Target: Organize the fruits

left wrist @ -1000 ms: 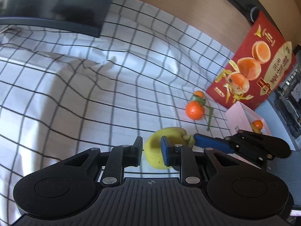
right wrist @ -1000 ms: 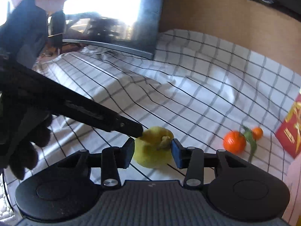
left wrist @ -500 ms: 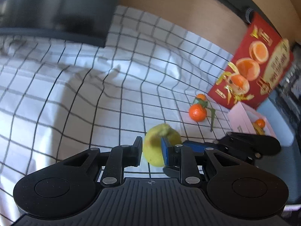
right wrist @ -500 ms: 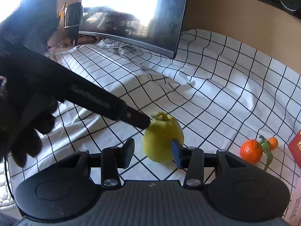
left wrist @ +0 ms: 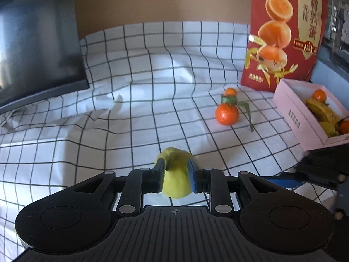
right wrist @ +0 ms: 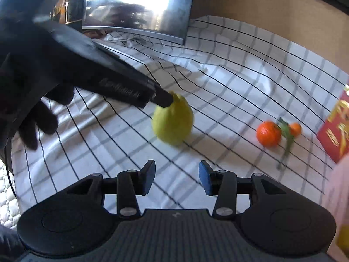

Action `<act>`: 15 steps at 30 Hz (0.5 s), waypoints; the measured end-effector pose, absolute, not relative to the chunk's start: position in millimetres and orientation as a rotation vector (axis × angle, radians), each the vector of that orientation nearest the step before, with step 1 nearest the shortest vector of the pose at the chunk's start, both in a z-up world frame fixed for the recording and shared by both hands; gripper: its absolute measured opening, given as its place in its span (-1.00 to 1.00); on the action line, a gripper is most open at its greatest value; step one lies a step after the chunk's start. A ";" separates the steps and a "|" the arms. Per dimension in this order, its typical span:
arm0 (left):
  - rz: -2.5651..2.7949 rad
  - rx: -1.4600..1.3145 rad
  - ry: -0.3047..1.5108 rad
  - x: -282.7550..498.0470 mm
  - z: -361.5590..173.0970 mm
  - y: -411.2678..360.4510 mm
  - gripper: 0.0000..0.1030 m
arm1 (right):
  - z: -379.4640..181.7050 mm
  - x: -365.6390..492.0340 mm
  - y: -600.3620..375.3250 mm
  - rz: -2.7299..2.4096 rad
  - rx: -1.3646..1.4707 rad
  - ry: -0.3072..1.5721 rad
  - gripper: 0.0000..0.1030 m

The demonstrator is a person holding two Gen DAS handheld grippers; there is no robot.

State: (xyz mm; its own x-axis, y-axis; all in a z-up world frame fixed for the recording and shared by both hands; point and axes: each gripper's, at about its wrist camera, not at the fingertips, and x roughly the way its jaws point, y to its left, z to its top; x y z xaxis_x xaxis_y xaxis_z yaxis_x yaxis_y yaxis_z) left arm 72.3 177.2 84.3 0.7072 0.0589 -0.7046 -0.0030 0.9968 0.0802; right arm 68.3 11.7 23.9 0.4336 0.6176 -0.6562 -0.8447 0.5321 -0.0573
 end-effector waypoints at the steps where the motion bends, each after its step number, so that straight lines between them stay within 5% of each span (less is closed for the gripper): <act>1: 0.031 0.084 0.797 73.8 82.3 175.1 -0.38 | 23.7 65.6 5.8 0.933 -0.408 0.627 -0.15; 8: -0.011 0.124 0.843 76.7 75.4 163.6 0.28 | 26.9 54.3 -22.6 0.890 -0.348 0.652 -0.13; 15: 0.070 -0.014 0.829 80.9 72.7 182.6 0.21 | 29.6 41.5 -35.5 0.870 -0.343 0.632 -0.13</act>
State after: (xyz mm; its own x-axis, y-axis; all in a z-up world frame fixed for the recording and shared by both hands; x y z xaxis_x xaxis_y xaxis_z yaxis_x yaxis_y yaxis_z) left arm 80.9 182.6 72.7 0.6735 0.0567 -0.7370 -0.0677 0.9976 0.0148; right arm 41.5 -35.5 29.6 0.4806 0.5993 -0.6402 -0.7940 0.6073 -0.0276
